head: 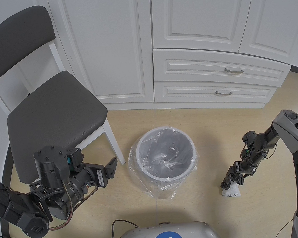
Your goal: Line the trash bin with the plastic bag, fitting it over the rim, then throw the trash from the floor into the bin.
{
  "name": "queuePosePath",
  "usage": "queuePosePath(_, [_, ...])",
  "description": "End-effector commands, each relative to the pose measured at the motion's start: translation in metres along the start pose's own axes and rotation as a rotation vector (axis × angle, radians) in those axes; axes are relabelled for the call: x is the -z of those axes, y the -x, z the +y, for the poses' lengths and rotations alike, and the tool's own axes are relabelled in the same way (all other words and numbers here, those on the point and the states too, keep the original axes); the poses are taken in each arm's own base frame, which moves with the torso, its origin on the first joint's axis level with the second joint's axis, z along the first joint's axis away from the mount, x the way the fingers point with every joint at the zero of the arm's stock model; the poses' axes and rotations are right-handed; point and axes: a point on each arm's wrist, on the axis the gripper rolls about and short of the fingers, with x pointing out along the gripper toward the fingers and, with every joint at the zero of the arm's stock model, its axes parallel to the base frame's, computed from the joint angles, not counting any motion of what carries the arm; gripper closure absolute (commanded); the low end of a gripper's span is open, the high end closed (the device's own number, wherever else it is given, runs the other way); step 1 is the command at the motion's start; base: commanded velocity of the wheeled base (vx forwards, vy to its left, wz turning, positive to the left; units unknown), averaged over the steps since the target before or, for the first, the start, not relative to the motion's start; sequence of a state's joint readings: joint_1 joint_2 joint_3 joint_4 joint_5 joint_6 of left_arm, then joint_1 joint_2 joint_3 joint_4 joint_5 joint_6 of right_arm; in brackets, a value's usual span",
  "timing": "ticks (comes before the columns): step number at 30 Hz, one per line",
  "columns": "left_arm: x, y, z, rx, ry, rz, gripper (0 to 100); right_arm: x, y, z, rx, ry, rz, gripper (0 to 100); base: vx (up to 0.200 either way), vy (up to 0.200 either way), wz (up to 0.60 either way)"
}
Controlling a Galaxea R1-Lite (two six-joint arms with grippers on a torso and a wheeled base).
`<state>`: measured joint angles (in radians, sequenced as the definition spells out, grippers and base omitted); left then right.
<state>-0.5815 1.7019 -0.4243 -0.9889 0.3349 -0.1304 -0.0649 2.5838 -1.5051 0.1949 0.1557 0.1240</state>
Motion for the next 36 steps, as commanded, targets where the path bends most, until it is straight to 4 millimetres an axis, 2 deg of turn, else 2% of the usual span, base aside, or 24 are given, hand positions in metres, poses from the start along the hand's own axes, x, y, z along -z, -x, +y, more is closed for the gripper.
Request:
queuePosePath(1, [-0.001, 0.001, 0.000, 0.000, 0.002, -0.006, 0, 0.000, -0.001, 0.001, -0.001, 0.004, 0.005, 0, 0.000, 0.000, 0.00])
queuePosePath(8, [-0.002, 0.001, 0.000, 0.000, 0.001, -0.008, 0, 0.000, -0.001, 0.001, -0.001, -0.003, 0.003, 0, 0.000, 0.000, 0.00])
queuePosePath(9, [-0.001, 0.001, -0.001, 0.003, 0.000, -0.008, 0, 0.000, -0.001, 0.001, -0.001, -0.003, 0.003, 100, 0.000, 0.000, 0.00])
queuePosePath(19, [-0.004, 0.006, -0.003, 0.016, -0.005, -0.020, 0, 0.000, 0.000, 0.002, -0.001, 0.002, -0.004, 100, 0.000, 0.000, 0.00])
queuePosePath(24, [-0.008, 0.016, -0.007, 0.041, -0.036, -0.043, 0, 0.005, 0.011, 0.003, -0.006, 0.021, -0.074, 100, 0.000, 0.000, 0.00])
queuePosePath(29, [-0.015, 0.027, -0.008, 0.058, -0.030, -0.079, 0, 0.010, 0.038, 0.006, -0.030, 0.104, -0.224, 100, 0.000, 0.000, 0.00])
queuePosePath(34, [-0.016, 0.028, -0.008, 0.062, -0.025, -0.084, 0, 0.016, 0.086, 0.018, -0.041, 0.184, -0.308, 100, 0.000, 0.000, 0.00])
queuePosePath(36, [-0.015, 0.029, -0.007, 0.059, -0.027, -0.083, 0, 0.025, 0.116, 0.033, -0.058, 0.219, -0.352, 100, 0.000, 0.000, 0.00])
